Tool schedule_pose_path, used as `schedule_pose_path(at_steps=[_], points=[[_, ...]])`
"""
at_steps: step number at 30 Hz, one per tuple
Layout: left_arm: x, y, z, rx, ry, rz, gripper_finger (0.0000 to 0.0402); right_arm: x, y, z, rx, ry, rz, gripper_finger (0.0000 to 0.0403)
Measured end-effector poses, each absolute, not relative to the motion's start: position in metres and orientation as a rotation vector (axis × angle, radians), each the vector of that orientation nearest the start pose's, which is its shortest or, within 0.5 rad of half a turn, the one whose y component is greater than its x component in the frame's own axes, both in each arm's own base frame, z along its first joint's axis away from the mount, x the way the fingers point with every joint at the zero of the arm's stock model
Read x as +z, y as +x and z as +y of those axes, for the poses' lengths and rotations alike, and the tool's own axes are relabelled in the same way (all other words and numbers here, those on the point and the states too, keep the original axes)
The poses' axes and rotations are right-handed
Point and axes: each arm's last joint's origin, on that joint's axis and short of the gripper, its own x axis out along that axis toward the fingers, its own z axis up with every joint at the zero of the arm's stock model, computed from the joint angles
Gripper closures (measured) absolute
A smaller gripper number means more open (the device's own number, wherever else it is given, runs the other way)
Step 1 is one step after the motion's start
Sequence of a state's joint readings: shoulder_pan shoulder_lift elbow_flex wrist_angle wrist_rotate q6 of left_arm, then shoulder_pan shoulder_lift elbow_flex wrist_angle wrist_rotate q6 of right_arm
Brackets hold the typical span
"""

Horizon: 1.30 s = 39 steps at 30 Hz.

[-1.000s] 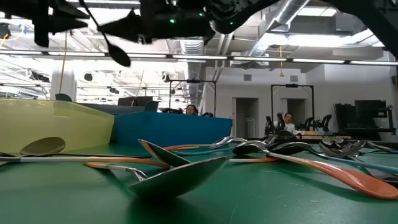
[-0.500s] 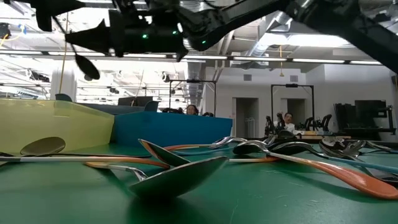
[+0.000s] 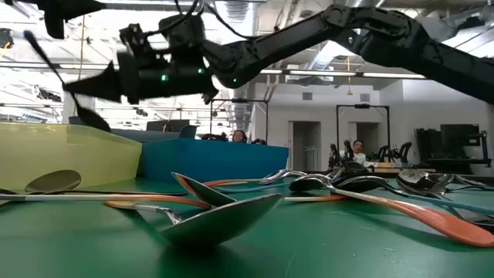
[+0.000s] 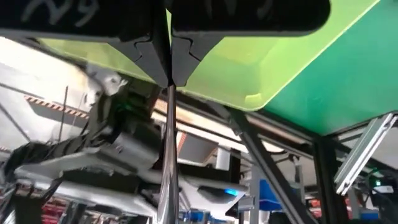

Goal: Sort silverware by color (type)
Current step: Put the black spoon into the green bin

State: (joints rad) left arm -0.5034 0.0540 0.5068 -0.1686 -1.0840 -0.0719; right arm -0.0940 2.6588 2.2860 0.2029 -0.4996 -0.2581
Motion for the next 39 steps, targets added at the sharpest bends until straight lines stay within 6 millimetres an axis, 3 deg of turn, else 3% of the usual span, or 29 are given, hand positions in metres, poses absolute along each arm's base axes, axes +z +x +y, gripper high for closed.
schedule_pose_path(at_steps=[14,27,39], points=[[0.2999,0.0373,0.0091,0.598,-0.263,-0.207,0.0301,0.1709,0.5935,-0.0433,0.422,-0.328,0.141,0.0394],[0.2998,0.0372,0.0092,0.602,-0.252,-0.203,0.0301,0.1705,0.5933,-0.0461,0.428,-0.551,0.101,0.0394],[0.2974,0.0378,0.0089,0.603,-0.231,-0.182,0.0301,0.1655,0.5917,-0.0511,0.414,-0.593,0.156,0.0394]])
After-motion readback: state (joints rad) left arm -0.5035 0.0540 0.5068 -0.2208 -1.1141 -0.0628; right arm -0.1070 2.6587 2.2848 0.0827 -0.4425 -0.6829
